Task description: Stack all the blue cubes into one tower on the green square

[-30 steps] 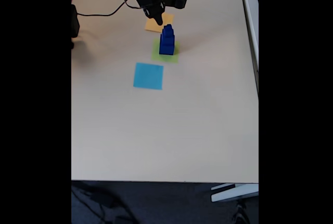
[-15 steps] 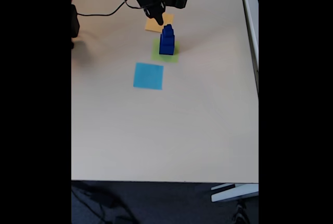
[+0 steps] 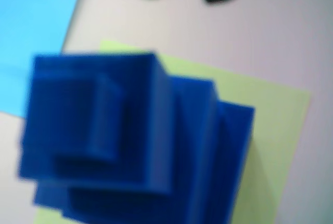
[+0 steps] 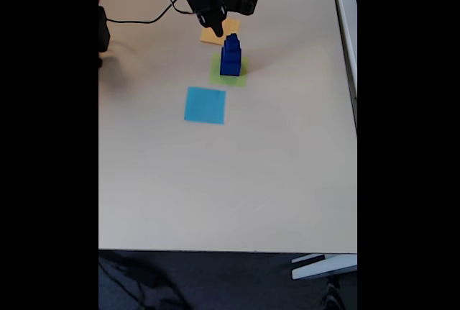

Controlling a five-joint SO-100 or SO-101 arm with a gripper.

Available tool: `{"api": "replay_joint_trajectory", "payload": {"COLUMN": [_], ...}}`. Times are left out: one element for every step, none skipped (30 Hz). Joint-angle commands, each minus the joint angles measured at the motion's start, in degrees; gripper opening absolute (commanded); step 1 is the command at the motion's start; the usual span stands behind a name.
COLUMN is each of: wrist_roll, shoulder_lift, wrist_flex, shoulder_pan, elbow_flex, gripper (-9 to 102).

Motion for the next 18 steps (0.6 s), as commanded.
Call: {"api": "replay_joint_trajectory", "payload": {"wrist_roll": [0.6,0.6,0.6,0.5,0.5,0.5,0.4,0.4,0.4,0.3,0.2,0.2,0.2,0.2,0.1,0.1,0.1,0.1], "shoulder_lift": [0.9,0.8,0.6,0.5,0.5,0.5,0.5,0.5,0.5,0.5,0.5,0.5,0.5,0.5,0.5,0.4,0.4,0.0], "wrist_flex": [-1.8,-2.1,-2.4,-2.5,-2.6,-2.6,-2.6,-2.6,-2.6,-2.6,-2.6,-2.6,-2.6,-2.6,-2.7,-2.7,-2.7,-2.7], "shoulder_pan": [-0.4,-0.4,-0.3,-0.3,-0.3,-0.3,-0.3,-0.2,-0.2,-0.2,-0.2,-0.1,-0.1,-0.1,-0.1,-0.1,-0.1,-0.1], "elbow_flex": [0.3,0.5,0.6,0.6,0.6,0.6,0.6,0.6,0.6,0.6,0.6,0.6,0.6,0.6,0.6,0.6,0.4,0.3], "gripper": [0,0,0,0,0,0,0,0,0,0,0,0,0,0,0,0,0,0]}}
